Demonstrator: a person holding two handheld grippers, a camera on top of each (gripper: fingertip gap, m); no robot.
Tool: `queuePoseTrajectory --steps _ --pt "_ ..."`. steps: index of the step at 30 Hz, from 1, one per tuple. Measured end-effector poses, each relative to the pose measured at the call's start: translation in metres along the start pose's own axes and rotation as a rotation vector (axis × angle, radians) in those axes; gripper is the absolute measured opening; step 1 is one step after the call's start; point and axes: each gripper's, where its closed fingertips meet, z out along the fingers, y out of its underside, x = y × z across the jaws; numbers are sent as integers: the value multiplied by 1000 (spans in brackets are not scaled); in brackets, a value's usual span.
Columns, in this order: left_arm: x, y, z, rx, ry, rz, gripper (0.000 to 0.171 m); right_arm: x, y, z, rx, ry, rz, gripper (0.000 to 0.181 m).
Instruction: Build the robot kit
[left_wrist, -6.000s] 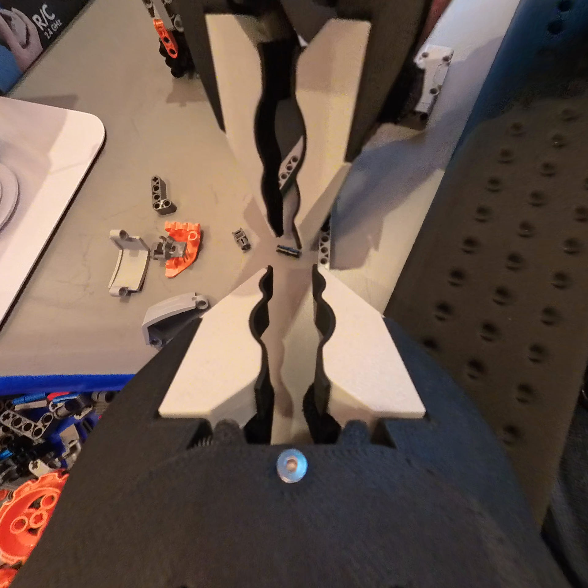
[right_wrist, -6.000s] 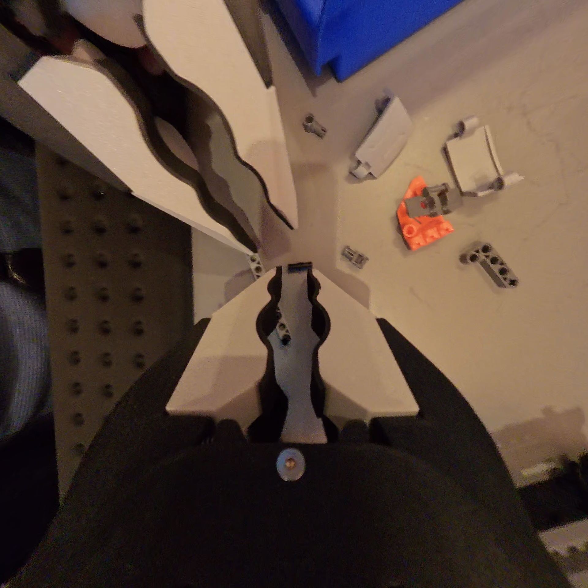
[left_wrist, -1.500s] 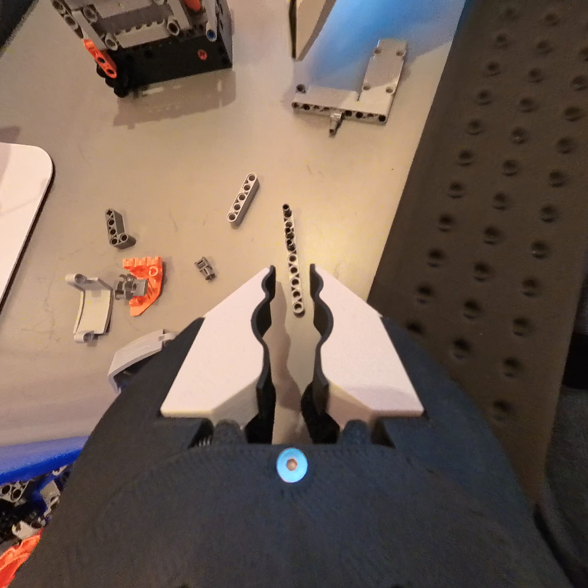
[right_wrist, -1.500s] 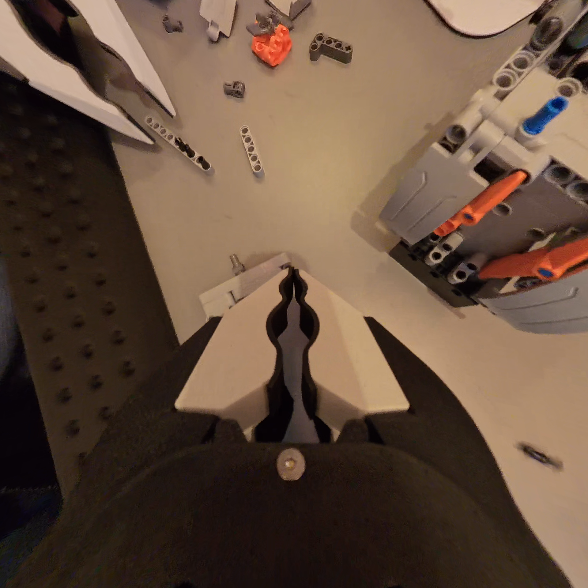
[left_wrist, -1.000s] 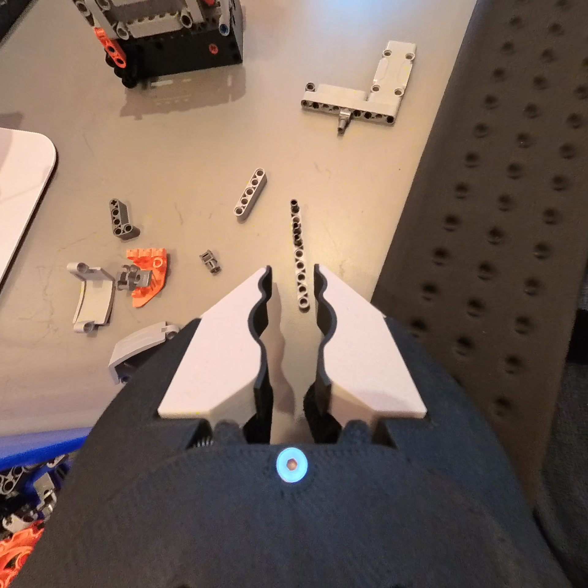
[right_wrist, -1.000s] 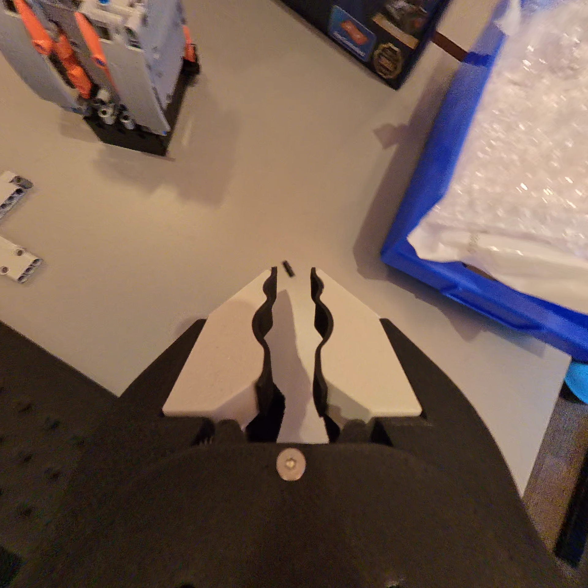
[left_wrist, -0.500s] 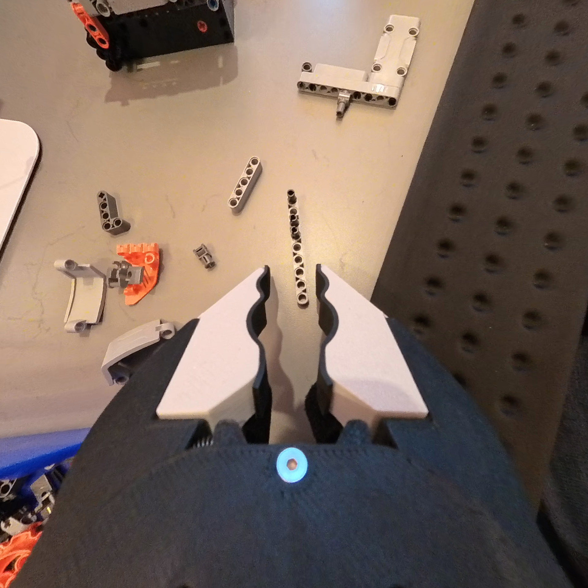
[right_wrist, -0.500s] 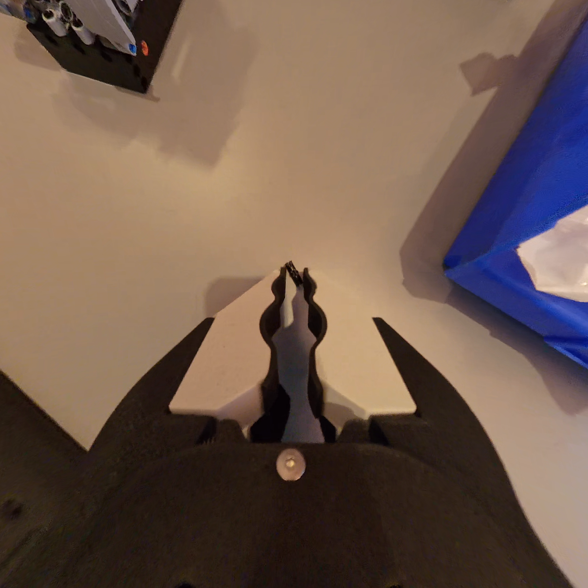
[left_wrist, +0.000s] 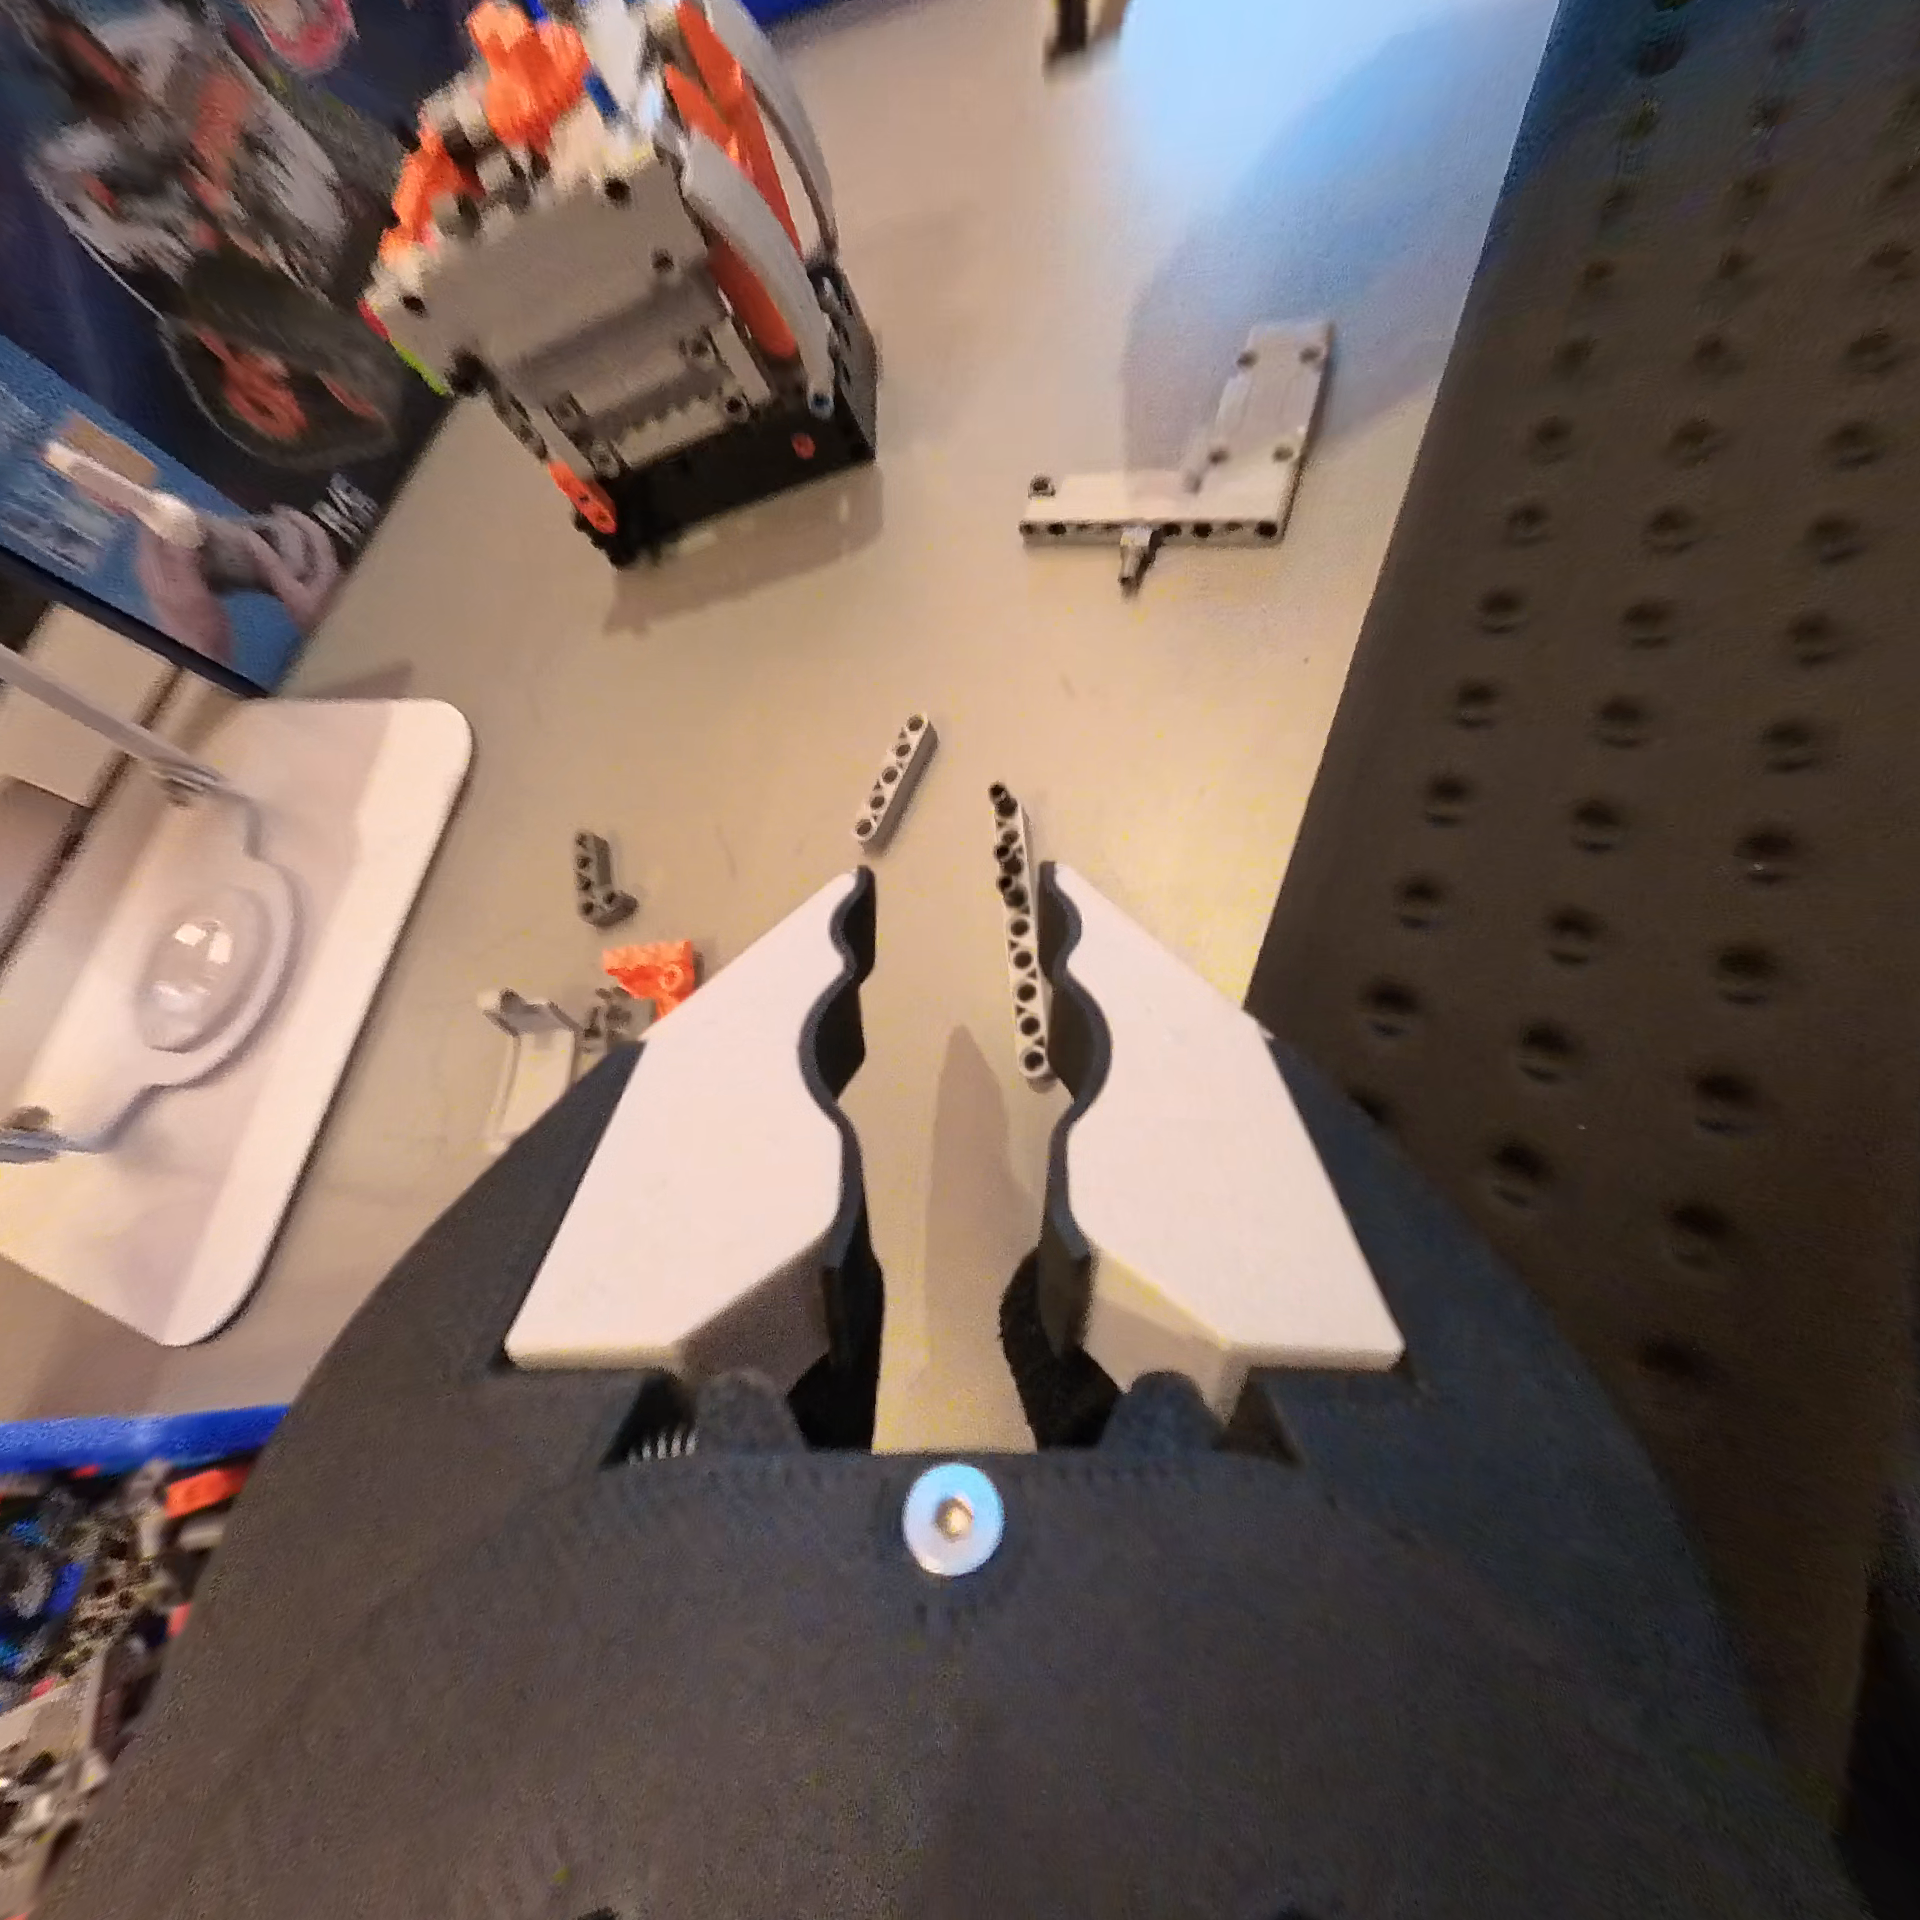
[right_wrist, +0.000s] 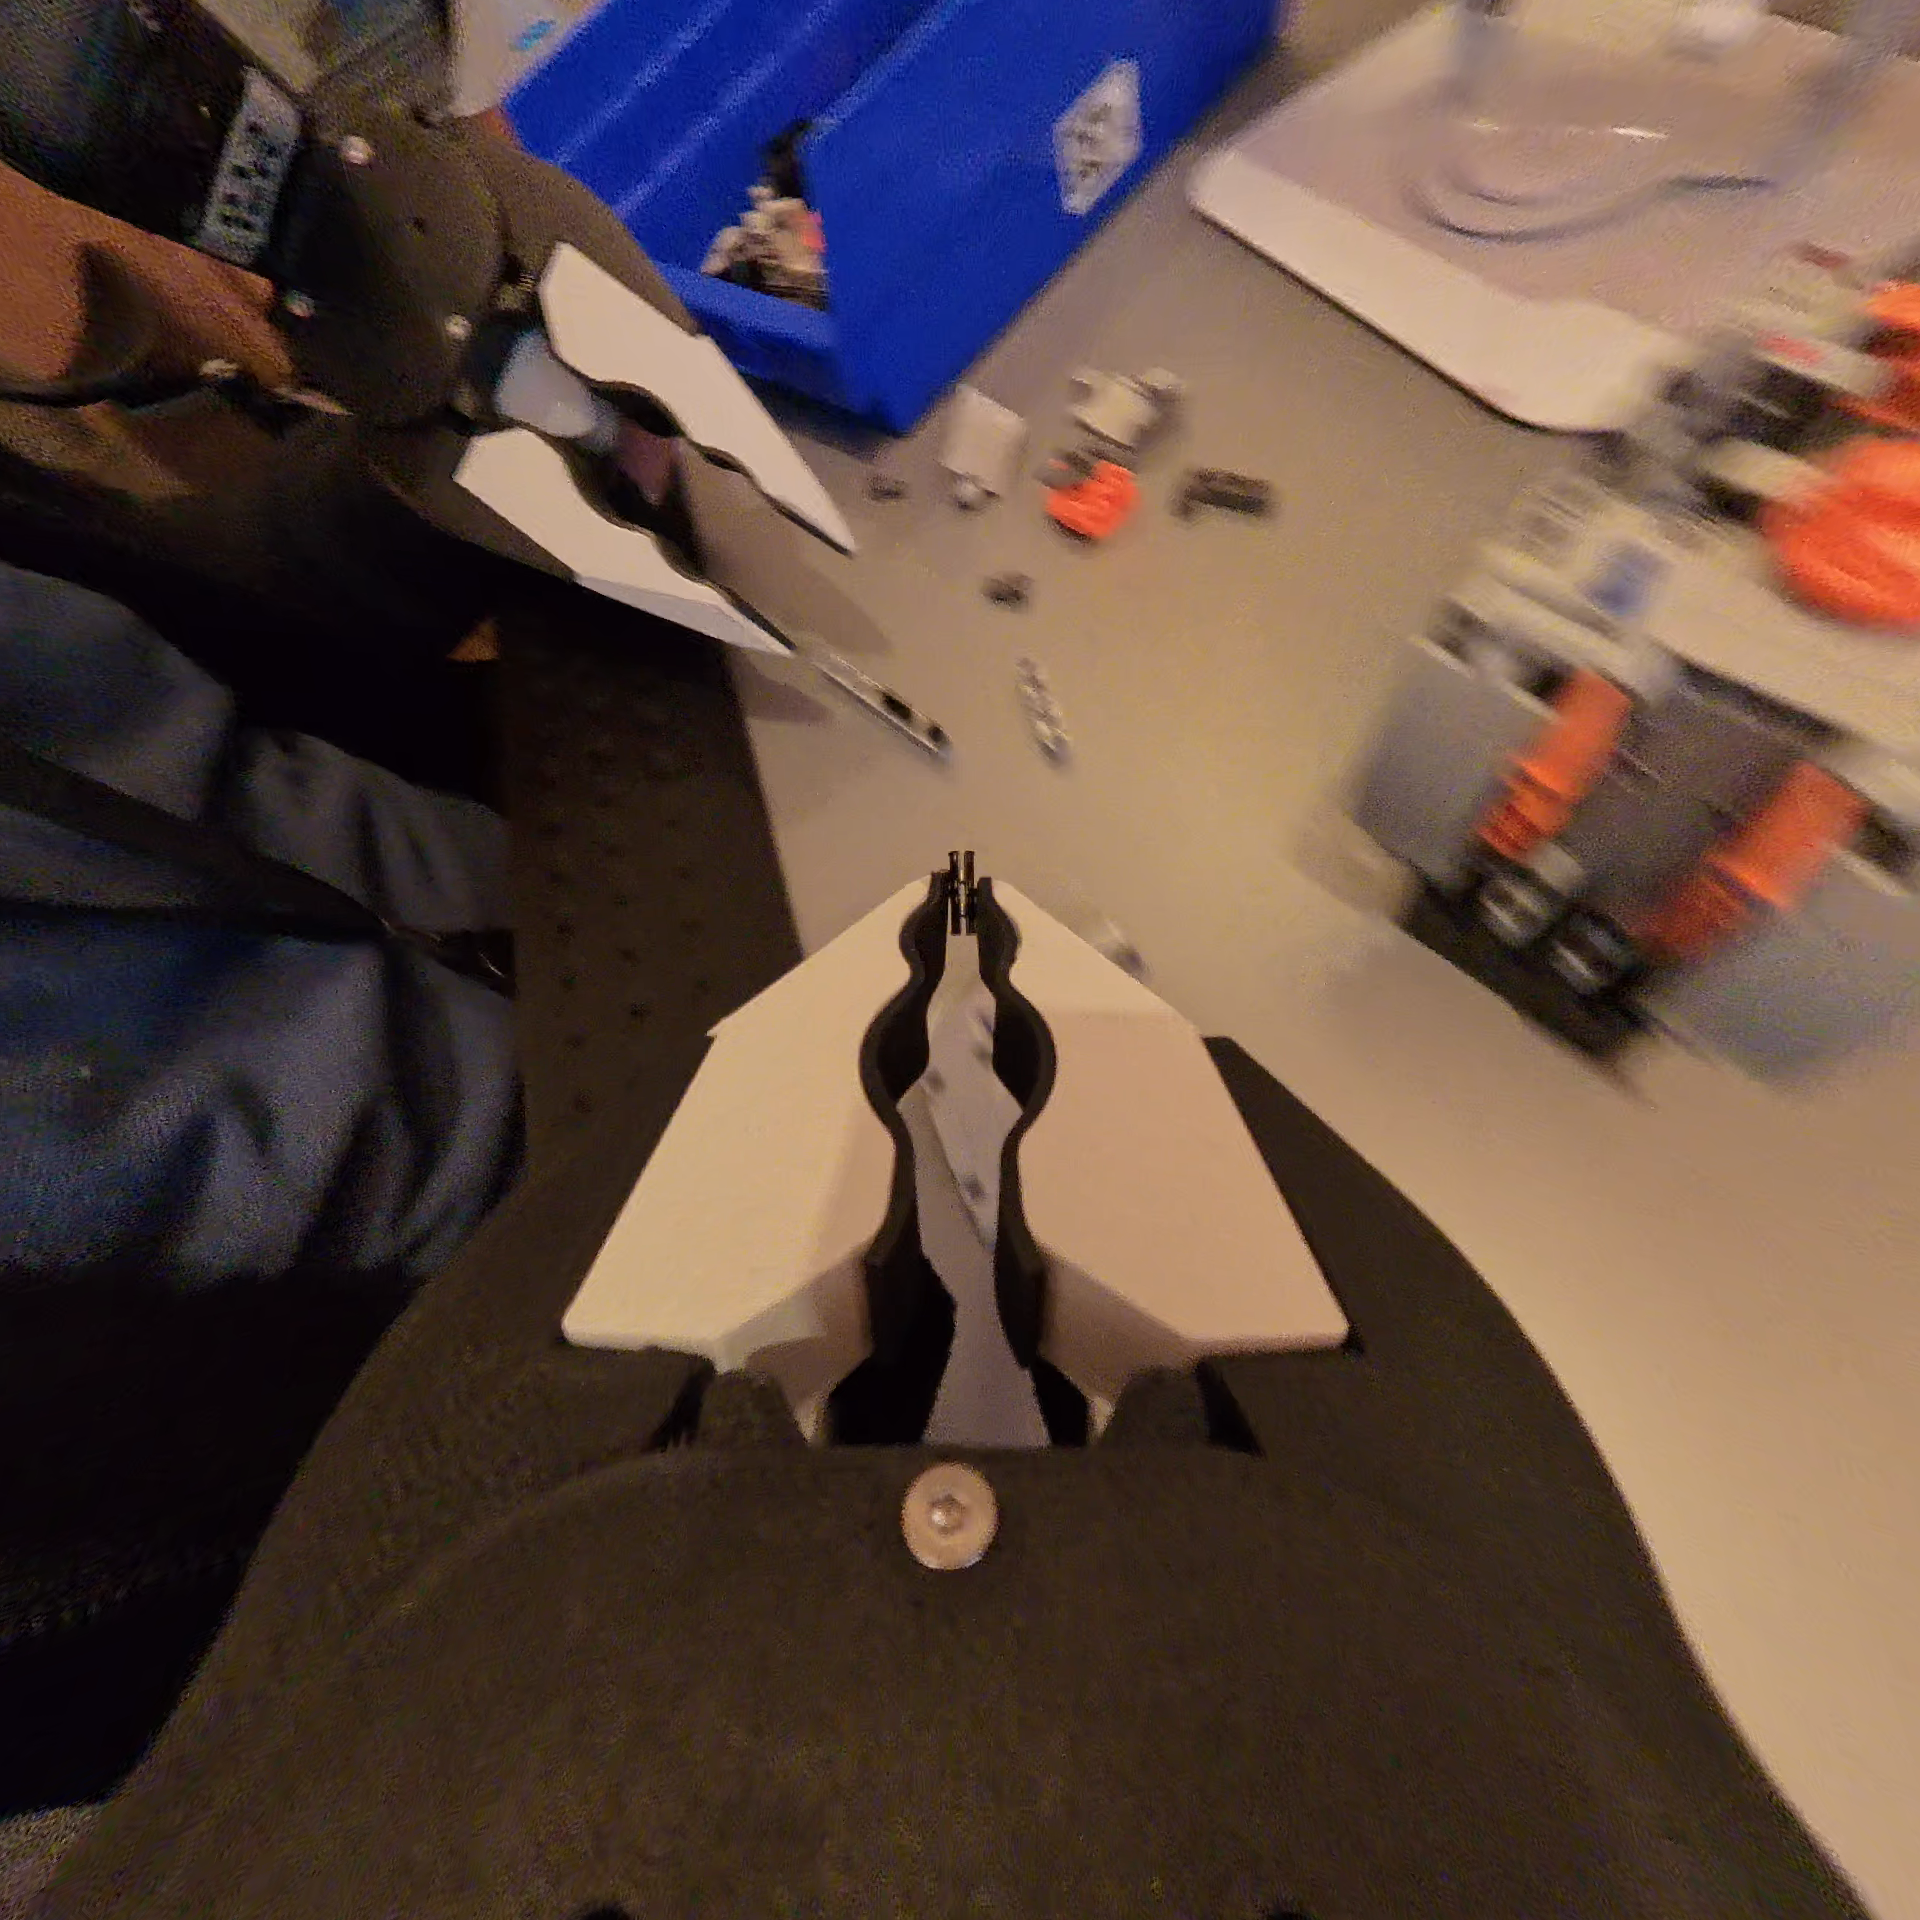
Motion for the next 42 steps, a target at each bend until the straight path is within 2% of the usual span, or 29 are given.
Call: queuePoseTrajectory --steps 3,6,12,22,30,35,42 --pt "-1 -10 -10 52 -55 57 28 -43 -27 47 26 -207 -2 2" --pt "0 -18 -20 97 -97 112 28 -62 -39 84 11 -334 16 2" --pt "6 -12 -25 85 -118 177 25 -75 -43 114 -41 -472 75 2" --pt "7 -10 -25 68 -150 236 6 -84 -41 127 -98 -518 114 2" --pt "-5 -17 -37 119 -199 157 1 -85 -62 124 88 -512 208 4" --pt "-12 -21 -42 143 -232 124 1 -82 -69 121 176 -478 204 8" --pt "-15 -21 -44 145 -257 122 1 -84 -72 121 207 -462 181 2"
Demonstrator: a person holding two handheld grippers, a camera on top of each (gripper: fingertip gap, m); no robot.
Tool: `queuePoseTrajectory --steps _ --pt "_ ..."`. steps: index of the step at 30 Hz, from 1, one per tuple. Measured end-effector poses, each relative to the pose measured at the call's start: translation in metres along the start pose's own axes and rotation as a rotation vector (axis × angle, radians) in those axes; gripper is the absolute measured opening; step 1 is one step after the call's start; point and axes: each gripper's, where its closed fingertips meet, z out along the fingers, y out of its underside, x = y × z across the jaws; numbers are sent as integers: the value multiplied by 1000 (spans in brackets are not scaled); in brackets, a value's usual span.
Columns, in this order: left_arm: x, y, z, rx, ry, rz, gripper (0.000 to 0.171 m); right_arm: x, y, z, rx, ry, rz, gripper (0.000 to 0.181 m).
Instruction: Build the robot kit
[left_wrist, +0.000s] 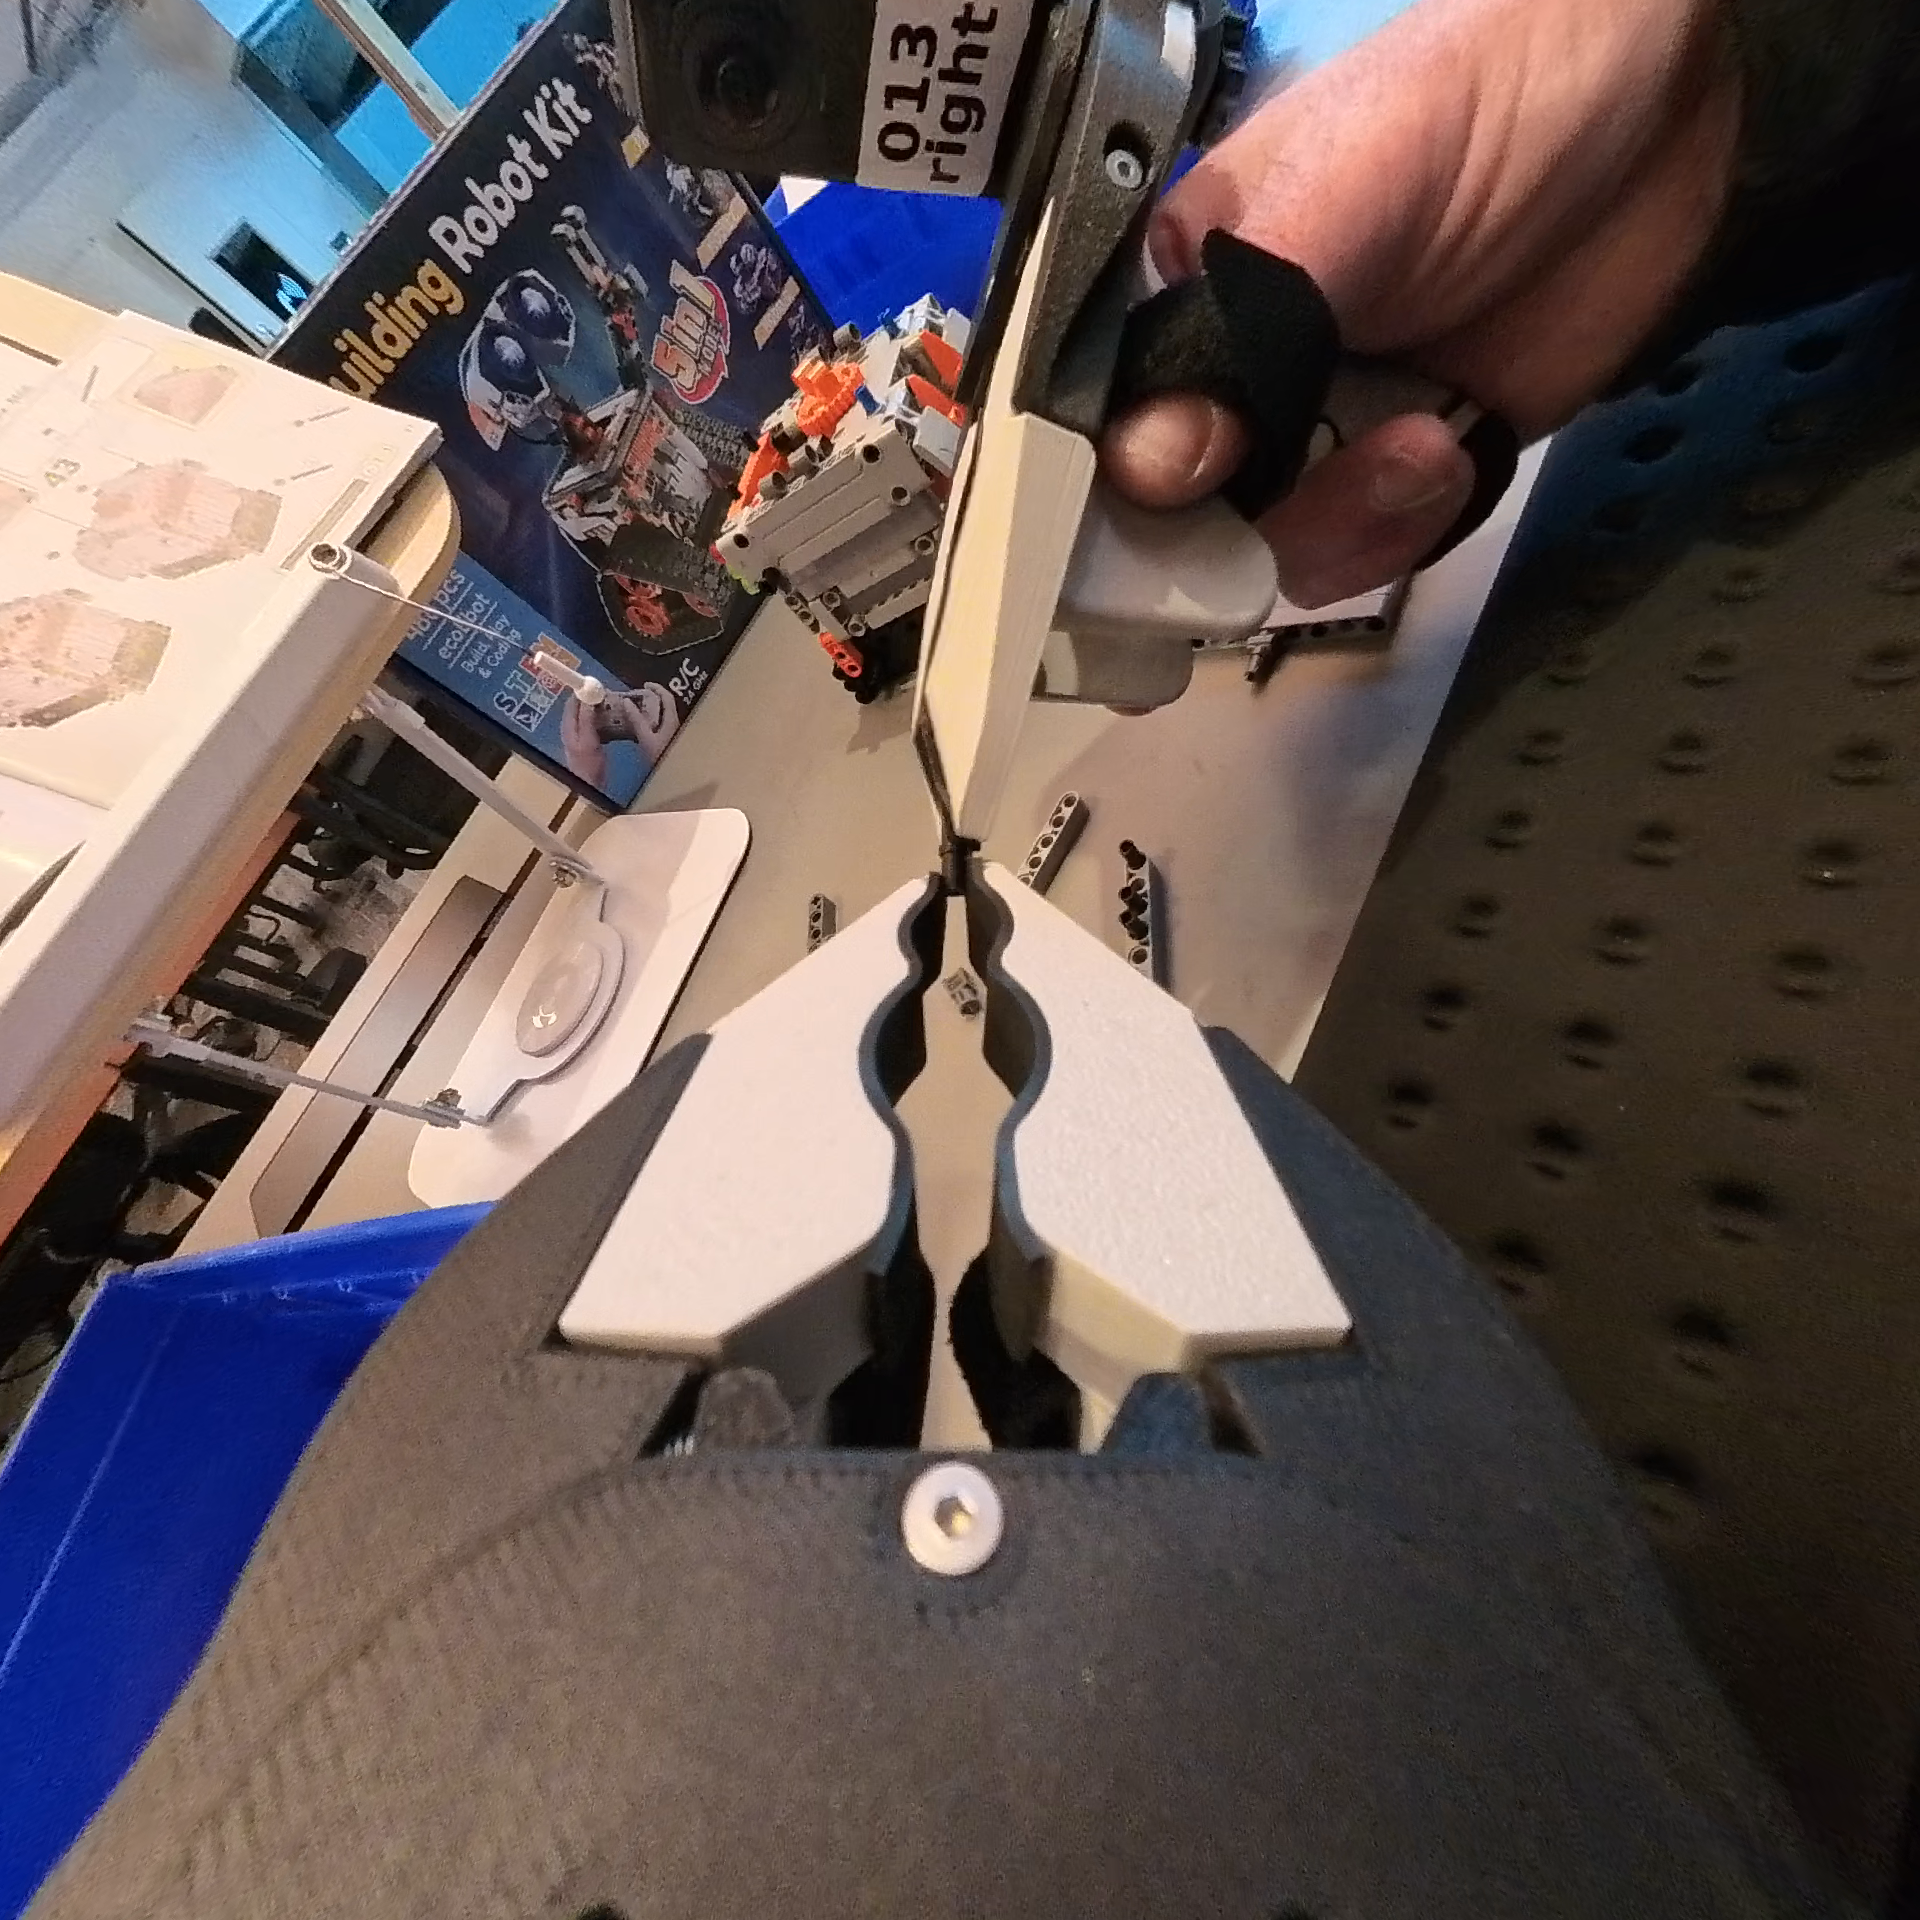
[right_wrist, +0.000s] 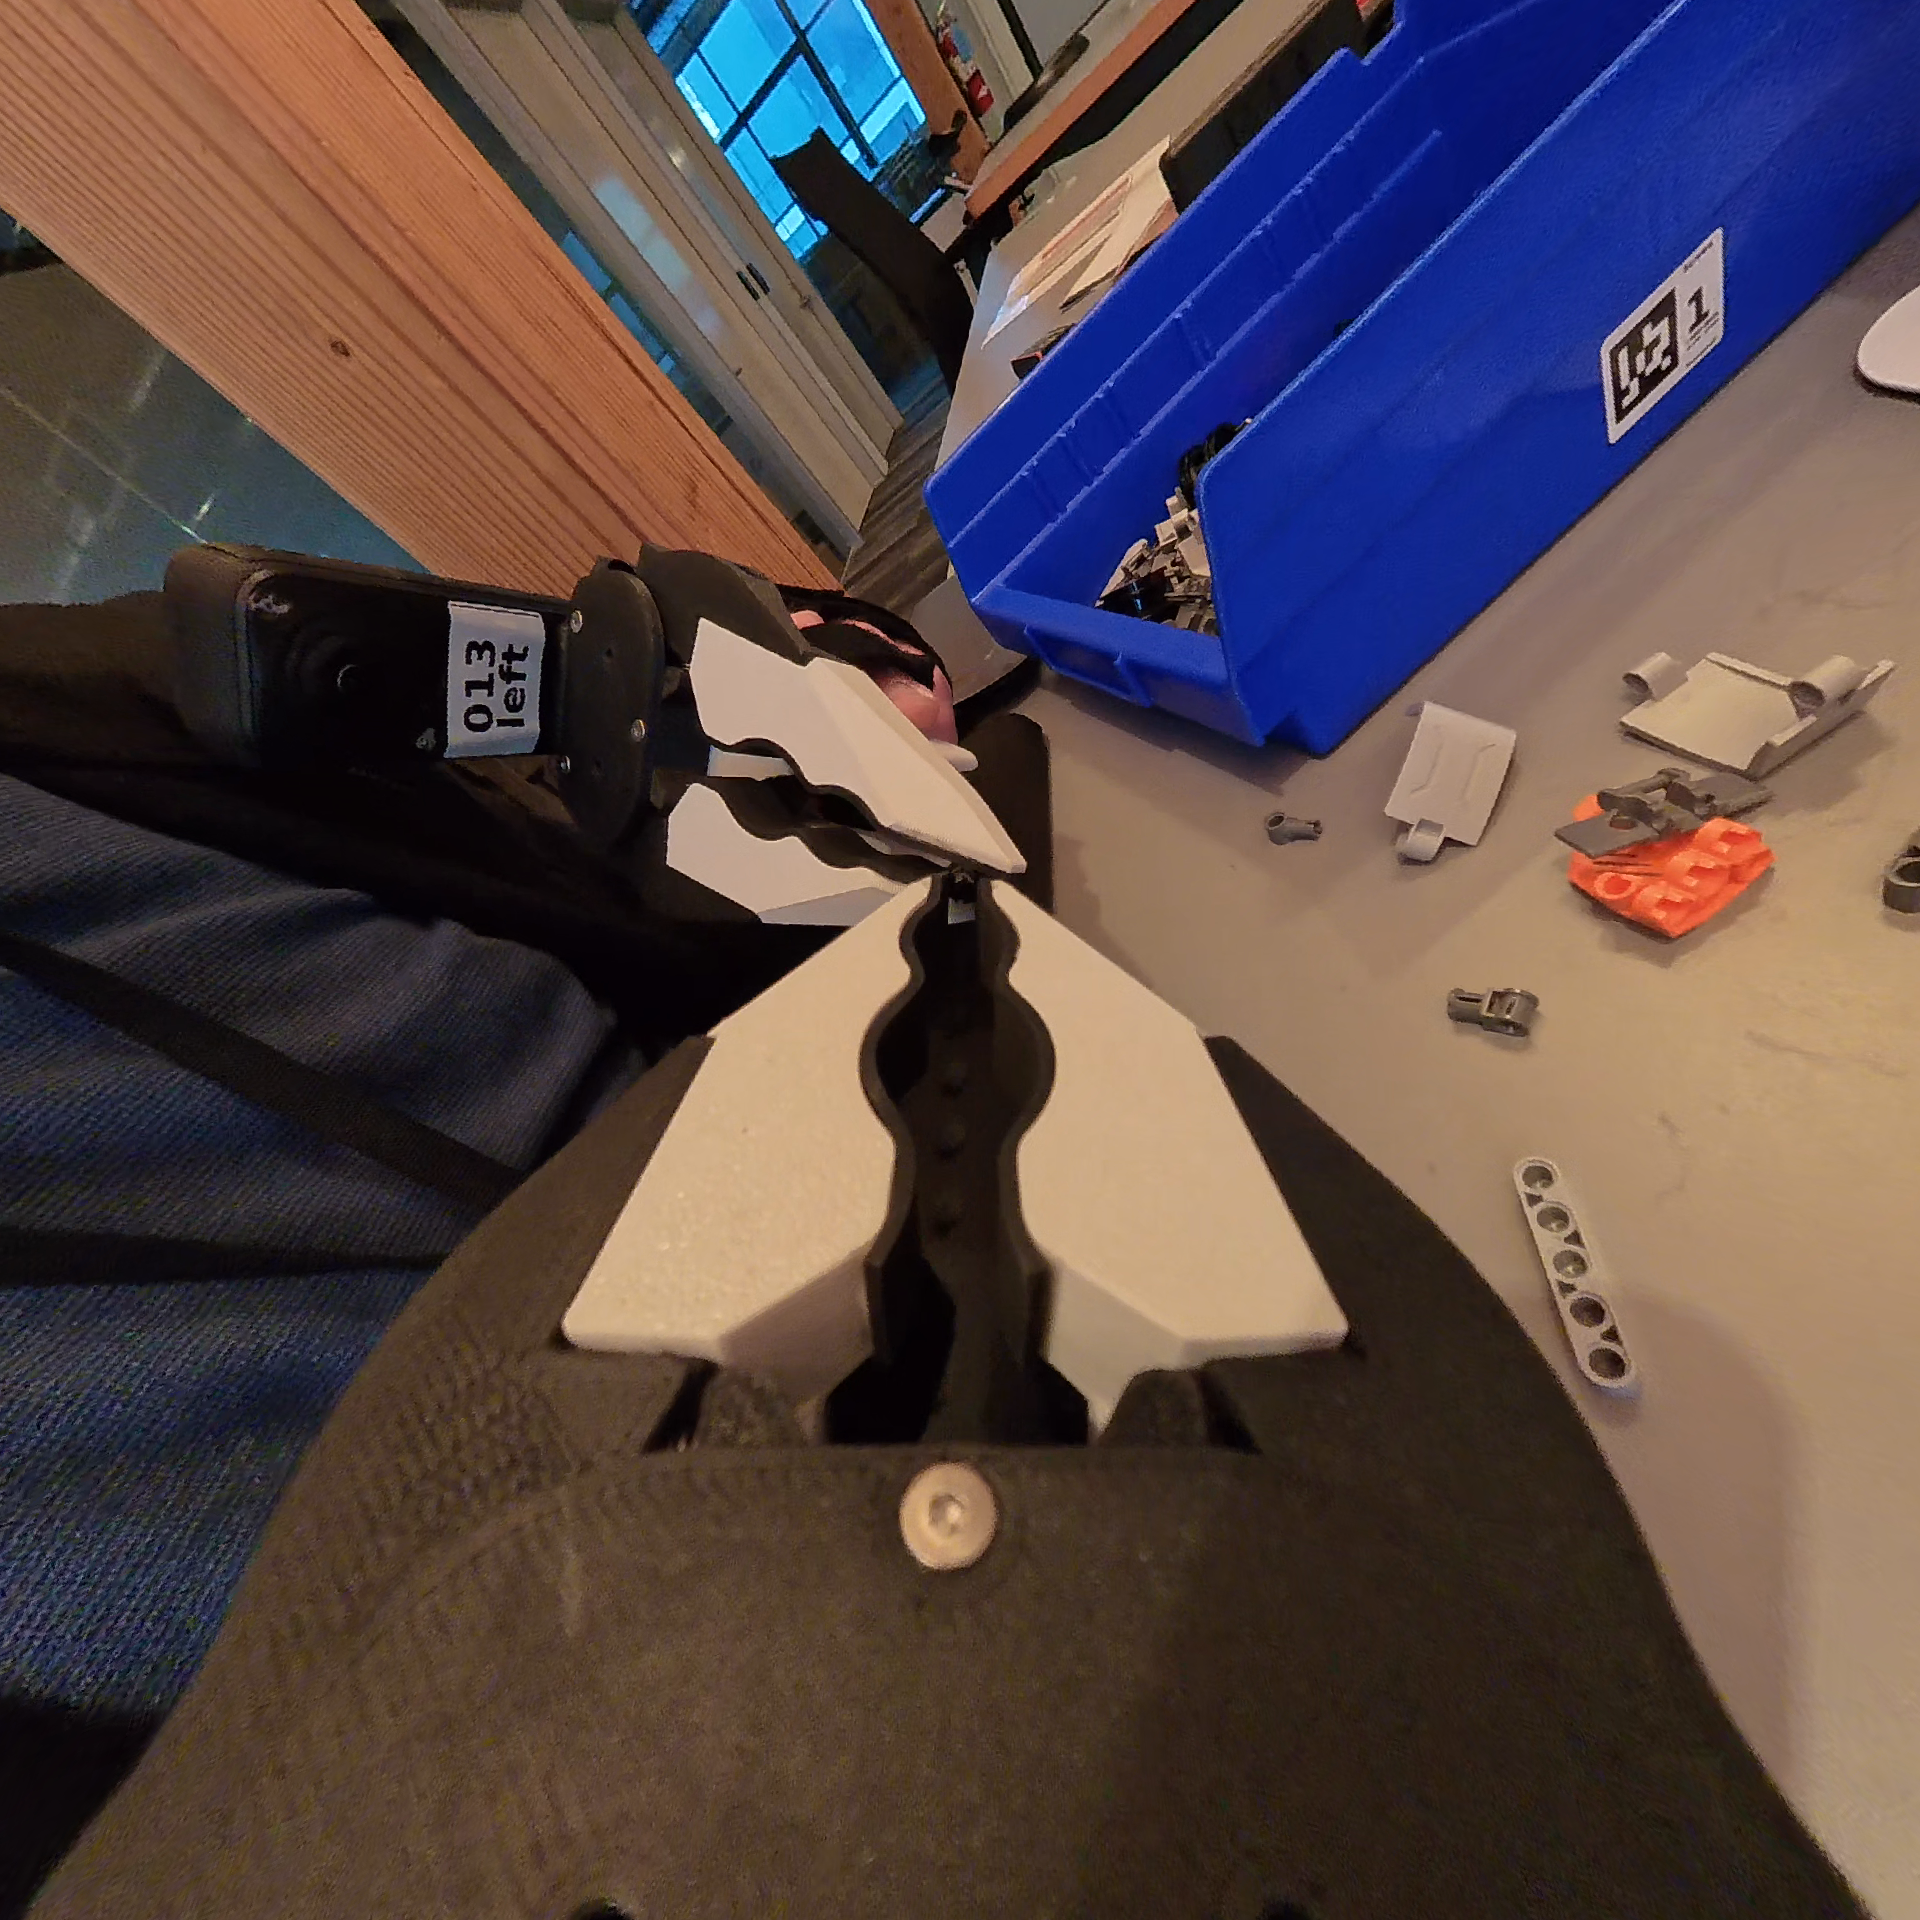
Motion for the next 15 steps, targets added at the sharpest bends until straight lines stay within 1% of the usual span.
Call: queuePoseTrajectory --steps 3,6,9,10,12,15 --pt "1 2 1 -8 8 -1 1 1 1 1 -6 11 -15 1" --pt "5 8 4 -27 52 -22 2 5 6 2 -57 62 -80 1" --pt "12 22 5 -74 120 -68 5 19 16 0 -200 188 -216 1" --pt "16 28 5 -99 166 -95 6 26 21 -1 -255 235 -261 1" --pt "27 49 10 -187 262 -175 14 34 31 -2 -368 279 -346 1" --pt "42 63 14 -262 381 -248 14 49 47 -1 -544 347 -478 1"
